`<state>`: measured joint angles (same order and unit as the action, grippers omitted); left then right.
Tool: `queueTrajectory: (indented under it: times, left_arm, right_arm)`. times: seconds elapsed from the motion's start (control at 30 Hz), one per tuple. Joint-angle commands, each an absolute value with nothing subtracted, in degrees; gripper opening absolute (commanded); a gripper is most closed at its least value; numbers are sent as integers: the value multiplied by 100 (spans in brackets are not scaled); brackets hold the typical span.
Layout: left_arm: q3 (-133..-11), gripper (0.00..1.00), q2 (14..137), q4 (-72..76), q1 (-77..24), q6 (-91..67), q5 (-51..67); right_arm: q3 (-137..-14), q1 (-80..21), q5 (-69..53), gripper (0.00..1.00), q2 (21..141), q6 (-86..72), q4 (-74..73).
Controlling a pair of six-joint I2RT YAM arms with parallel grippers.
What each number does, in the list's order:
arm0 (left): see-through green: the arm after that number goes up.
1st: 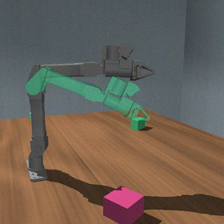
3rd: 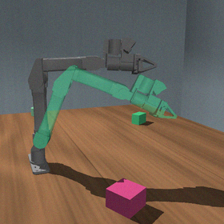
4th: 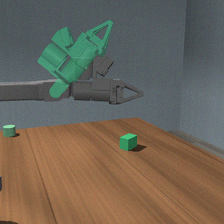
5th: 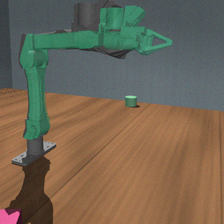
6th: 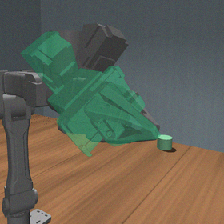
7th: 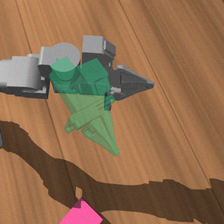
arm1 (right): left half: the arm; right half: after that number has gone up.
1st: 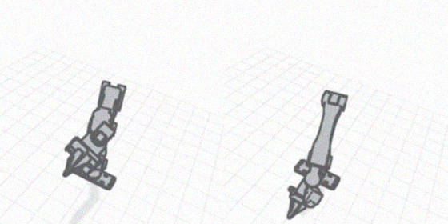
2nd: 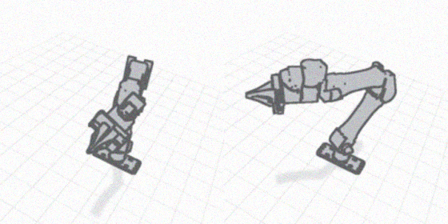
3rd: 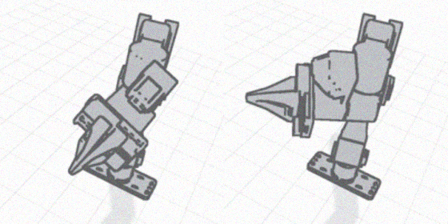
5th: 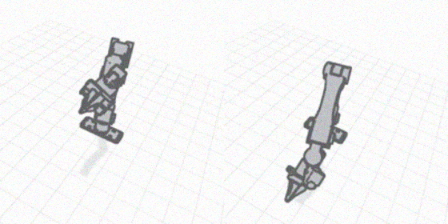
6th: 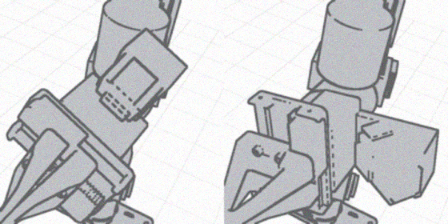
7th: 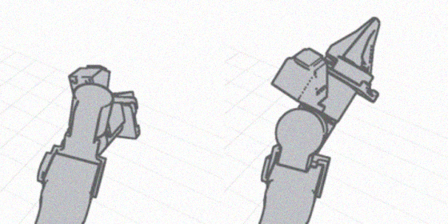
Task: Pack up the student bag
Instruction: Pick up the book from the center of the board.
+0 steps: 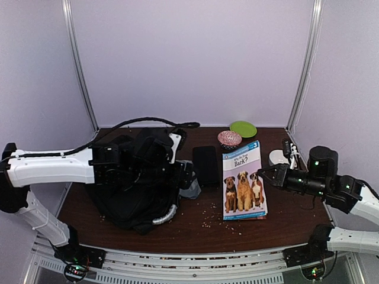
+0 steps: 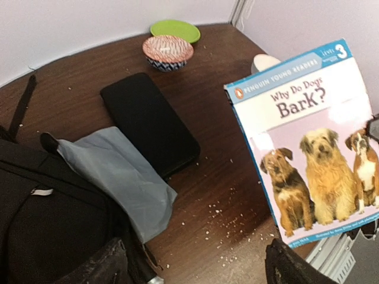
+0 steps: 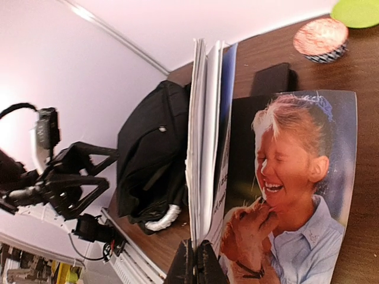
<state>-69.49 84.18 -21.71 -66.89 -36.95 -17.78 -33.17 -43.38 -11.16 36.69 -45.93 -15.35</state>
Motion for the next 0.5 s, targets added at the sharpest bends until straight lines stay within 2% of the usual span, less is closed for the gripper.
queueTrajectory:
  times: [0.0, 0.3, 0.47]
  left_arm:
    - [-5801, 84, 7382, -396, -6434, -3597, -1953]
    - [-4543, 98, 6305, 1680, -6007, -3667, -133]
    - [-4427, 98, 6306, 2175, -5875, -4040, 491]
  right_arm:
    - [-3498, -4488, -2289, 0, 3440, -4159, -238]
    - [-3644, -4678, -3200, 0, 3667, -4247, 864]
    - [-3877, -4938, -3425, 0, 4114, -4259, 1307]
